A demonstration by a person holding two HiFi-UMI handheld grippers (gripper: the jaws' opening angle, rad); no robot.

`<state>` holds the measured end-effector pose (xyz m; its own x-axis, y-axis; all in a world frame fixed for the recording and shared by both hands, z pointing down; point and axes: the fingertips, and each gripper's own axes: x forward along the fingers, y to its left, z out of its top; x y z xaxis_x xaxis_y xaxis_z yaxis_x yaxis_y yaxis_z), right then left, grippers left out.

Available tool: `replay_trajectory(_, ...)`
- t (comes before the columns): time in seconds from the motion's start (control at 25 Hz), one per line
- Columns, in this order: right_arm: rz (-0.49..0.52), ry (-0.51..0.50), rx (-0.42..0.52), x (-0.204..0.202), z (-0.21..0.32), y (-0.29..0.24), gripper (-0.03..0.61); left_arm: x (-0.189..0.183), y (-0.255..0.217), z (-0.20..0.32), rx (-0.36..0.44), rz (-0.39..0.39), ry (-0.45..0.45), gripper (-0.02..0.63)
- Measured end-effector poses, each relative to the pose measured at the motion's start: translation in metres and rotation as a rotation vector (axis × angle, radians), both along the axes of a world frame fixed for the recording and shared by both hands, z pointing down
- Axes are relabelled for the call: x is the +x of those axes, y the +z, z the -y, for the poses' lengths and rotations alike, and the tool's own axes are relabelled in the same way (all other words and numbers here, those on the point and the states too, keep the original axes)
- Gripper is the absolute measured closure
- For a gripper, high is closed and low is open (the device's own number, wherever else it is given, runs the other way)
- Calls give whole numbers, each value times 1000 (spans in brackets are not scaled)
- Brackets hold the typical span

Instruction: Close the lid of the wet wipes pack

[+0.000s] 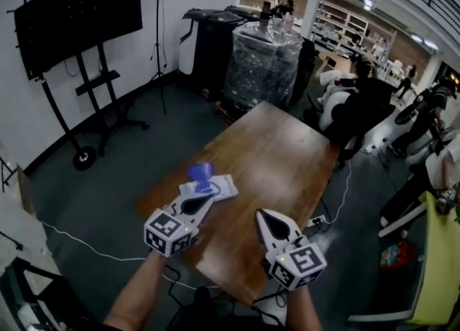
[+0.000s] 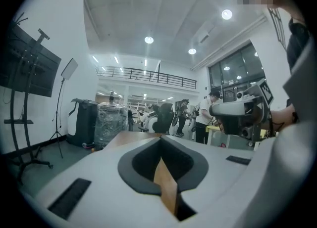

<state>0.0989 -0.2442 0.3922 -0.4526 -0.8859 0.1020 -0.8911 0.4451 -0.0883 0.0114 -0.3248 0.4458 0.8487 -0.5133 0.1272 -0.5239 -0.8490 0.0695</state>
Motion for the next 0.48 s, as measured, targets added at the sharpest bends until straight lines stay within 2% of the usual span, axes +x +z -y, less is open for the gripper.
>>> replay_trajectory(0.2, -41, 53, -43, -12, 37, 16, 568, -13, 17, 47, 5, 40, 5, 607)
replay_trajectory(0.48, -41, 56, -123, -22, 82, 45, 568, -22, 44, 94, -19, 83, -37, 607)
